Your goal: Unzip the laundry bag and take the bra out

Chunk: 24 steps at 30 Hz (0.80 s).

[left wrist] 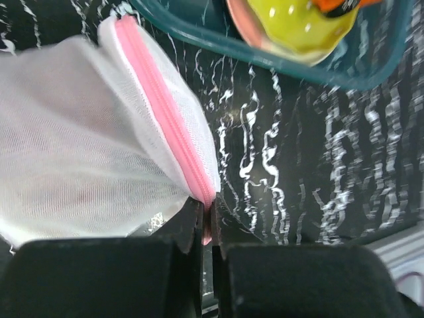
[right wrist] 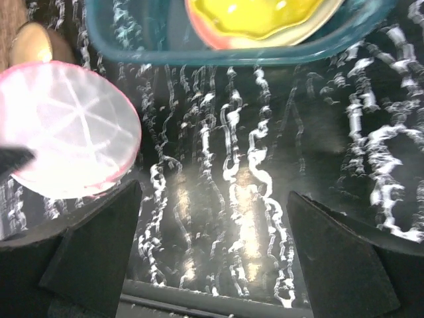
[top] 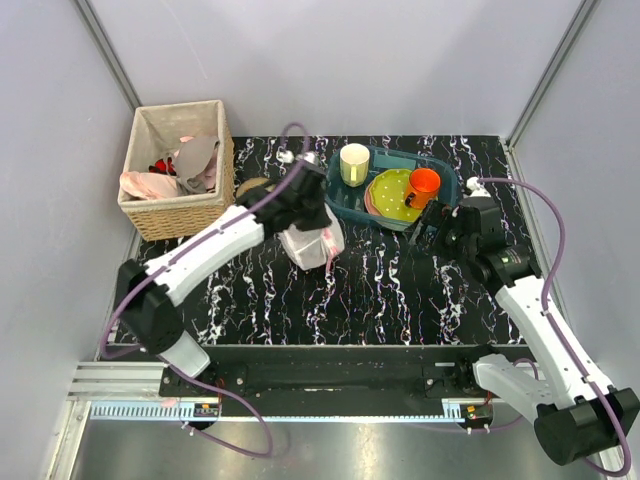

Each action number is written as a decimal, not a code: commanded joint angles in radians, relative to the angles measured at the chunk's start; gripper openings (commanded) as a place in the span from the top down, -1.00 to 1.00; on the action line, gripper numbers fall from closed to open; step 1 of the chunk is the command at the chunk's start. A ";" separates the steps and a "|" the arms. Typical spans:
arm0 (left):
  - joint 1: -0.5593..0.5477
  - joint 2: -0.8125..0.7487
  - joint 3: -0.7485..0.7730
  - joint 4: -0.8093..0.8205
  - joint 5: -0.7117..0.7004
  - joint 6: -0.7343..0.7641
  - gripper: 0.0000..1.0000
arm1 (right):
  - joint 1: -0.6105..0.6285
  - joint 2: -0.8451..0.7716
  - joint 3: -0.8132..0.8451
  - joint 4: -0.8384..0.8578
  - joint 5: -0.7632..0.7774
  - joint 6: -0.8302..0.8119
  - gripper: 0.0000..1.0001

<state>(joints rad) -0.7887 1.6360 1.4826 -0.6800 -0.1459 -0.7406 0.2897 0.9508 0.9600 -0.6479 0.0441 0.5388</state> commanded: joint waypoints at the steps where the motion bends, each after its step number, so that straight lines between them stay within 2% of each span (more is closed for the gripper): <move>1: 0.081 -0.110 -0.041 0.065 0.178 -0.083 1.00 | -0.001 -0.012 -0.049 0.091 -0.266 0.113 -0.99; 7: 0.109 -0.090 -0.010 0.046 0.218 -0.117 1.00 | 0.031 -0.064 -0.138 0.243 -0.375 0.230 -0.99; 11: 0.115 -0.079 0.002 0.053 0.264 -0.120 1.00 | 0.124 -0.003 -0.155 0.342 -0.395 0.280 -0.86; 13: 0.117 -0.079 0.005 0.053 0.278 -0.118 1.00 | 0.184 0.037 -0.168 0.425 -0.408 0.293 -0.62; 15: 0.120 -0.082 0.004 0.054 0.298 -0.117 1.00 | 0.219 0.077 -0.196 0.480 -0.443 0.309 -0.28; 16: 0.121 -0.082 0.002 0.057 0.314 -0.118 1.00 | 0.248 0.089 -0.205 0.537 -0.450 0.309 -0.03; 18: 0.121 -0.084 0.001 0.057 0.338 -0.118 1.00 | 0.269 0.127 -0.218 0.589 -0.464 0.311 0.13; 21: 0.121 -0.084 -0.001 0.060 0.345 -0.123 1.00 | 0.296 0.173 -0.214 0.622 -0.474 0.303 0.17; 24: 0.121 -0.084 -0.001 0.059 0.342 -0.125 1.00 | 0.321 0.200 -0.216 0.637 -0.472 0.303 0.04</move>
<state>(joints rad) -0.6731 1.5692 1.4570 -0.6785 0.1543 -0.8471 0.5804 1.1336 0.7383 -0.1318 -0.4000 0.8371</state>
